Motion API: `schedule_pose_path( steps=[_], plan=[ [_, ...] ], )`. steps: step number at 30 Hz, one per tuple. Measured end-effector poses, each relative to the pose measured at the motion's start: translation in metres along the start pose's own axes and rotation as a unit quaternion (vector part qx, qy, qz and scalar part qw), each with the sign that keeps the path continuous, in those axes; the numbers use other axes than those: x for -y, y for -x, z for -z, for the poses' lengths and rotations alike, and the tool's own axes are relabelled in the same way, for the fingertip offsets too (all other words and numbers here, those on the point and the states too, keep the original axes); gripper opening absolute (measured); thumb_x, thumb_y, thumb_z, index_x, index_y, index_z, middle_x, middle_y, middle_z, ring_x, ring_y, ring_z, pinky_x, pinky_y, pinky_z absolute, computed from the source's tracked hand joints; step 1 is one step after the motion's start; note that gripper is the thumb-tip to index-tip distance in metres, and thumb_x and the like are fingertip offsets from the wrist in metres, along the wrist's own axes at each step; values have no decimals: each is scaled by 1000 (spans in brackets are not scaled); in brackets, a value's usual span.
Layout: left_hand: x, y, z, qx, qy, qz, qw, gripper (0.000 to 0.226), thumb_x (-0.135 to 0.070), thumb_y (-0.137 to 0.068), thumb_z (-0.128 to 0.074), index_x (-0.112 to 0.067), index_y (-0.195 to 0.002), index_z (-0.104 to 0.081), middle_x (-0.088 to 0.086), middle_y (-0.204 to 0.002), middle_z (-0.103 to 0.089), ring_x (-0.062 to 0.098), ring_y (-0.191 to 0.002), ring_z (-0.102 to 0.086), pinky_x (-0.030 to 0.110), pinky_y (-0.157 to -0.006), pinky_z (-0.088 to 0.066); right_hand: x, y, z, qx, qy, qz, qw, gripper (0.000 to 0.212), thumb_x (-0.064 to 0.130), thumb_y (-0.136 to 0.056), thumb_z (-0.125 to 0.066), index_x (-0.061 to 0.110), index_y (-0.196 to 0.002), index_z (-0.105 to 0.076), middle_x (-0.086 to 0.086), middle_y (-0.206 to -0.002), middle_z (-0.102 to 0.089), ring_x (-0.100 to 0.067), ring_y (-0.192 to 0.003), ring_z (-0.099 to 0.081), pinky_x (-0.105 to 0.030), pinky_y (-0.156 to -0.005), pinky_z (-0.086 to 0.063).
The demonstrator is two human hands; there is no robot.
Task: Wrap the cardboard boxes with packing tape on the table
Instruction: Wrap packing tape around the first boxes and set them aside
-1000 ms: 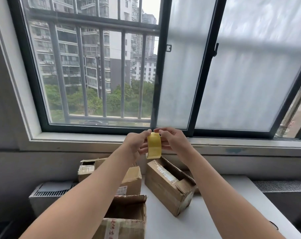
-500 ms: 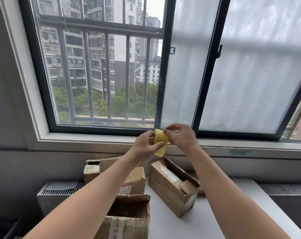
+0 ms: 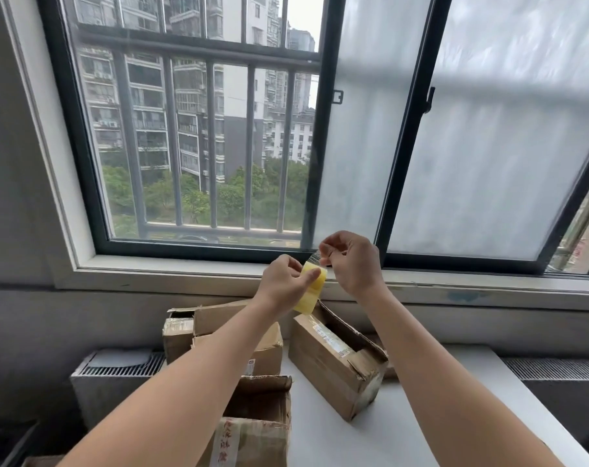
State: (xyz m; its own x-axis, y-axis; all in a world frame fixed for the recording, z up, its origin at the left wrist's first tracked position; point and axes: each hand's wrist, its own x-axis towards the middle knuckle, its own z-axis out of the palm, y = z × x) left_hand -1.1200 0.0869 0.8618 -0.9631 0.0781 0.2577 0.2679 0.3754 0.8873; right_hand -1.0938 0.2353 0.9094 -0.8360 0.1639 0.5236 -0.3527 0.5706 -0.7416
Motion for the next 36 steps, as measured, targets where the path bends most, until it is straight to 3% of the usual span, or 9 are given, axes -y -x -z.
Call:
schedule_pose_path(
  steps=[6, 12, 15, 18, 23, 26, 29, 32, 36],
  plan=[
    [-4, 15, 4, 106, 101, -32, 989, 48, -36, -91, -76, -20, -131, -56, 5, -89, -74, 8, -74, -69, 15, -60, -49, 1, -7, 9, 26, -33, -25, 999, 12, 14, -95, -73, 21, -86, -69, 2, -78, -73, -15, -67, -75, -38, -75, -64],
    [-5, 17, 5, 128, 127, -17, 983, 37, -31, -91, -77, -23, -123, -61, 2, -87, -75, 8, -71, -69, 21, -56, -50, 12, -6, 13, 17, 25, 24, 999, 14, 10, -96, -71, 20, -86, -68, 9, -77, -72, -4, -64, -72, -14, -63, -54],
    [-1, 9, 9, 100, 85, -4, 991, 27, -39, -92, -75, -23, -113, -66, -1, -102, -70, 13, -86, -65, 24, -63, -50, 22, -9, 15, 23, 21, 51, 998, 8, 10, -94, -72, 15, -89, -71, 6, -79, -74, -5, -64, -73, -18, -66, -57],
    [2, 9, 8, 162, 70, -7, 984, 28, -42, -94, -72, -22, -114, -70, 1, -104, -74, 11, -87, -67, 22, -66, -52, 26, -12, 16, 63, 42, 60, 995, 3, 12, -94, -73, 9, -93, -74, 3, -80, -75, -6, -65, -74, -18, -66, -56],
    [13, 7, 7, 127, 58, -31, 990, 27, -45, -91, -74, -23, -105, -72, 4, -85, -63, 9, -69, -62, 28, -59, -56, 14, -14, 20, 76, 13, 54, 996, 7, 17, -93, -76, 11, -96, -74, 3, -86, -76, -11, -71, -76, -40, -81, -62],
    [13, 1, 10, 104, 13, -61, 993, 22, -50, -85, -78, -29, -92, -72, 2, -104, -56, 13, -91, -64, 34, -83, -58, 11, -13, 20, 92, 6, 61, 994, 7, 18, -90, -78, 14, -95, -77, 4, -86, -77, -12, -75, -76, -45, -84, -62],
    [3, -6, 15, 96, 51, -98, 989, 20, -40, -86, -81, -28, -100, -72, -4, -119, -66, 10, -108, -67, 26, -89, -55, 11, -13, 18, 109, -22, 49, 993, 4, 18, -89, -79, 21, -91, -79, 4, -86, -78, -15, -81, -76, -49, -84, -62],
    [-6, -10, 16, 106, 113, -116, 981, 30, -26, -90, -79, -10, -114, -73, 4, -107, -78, 12, -99, -75, 24, -86, -59, 11, -13, 16, 121, -34, 41, 991, 5, 18, -88, -81, 23, -90, -79, 4, -86, -78, -18, -85, -76, -48, -84, -62],
    [-5, -8, 14, 100, 149, -94, 979, 14, -17, -92, -75, -6, -101, -78, 12, -87, -79, 25, -83, -78, 38, -83, -63, 10, -10, 13, 95, -42, 34, 994, 4, 15, -88, -80, 17, -92, -80, 2, -82, -78, -20, -77, -76, -44, -74, -64]
  ],
)
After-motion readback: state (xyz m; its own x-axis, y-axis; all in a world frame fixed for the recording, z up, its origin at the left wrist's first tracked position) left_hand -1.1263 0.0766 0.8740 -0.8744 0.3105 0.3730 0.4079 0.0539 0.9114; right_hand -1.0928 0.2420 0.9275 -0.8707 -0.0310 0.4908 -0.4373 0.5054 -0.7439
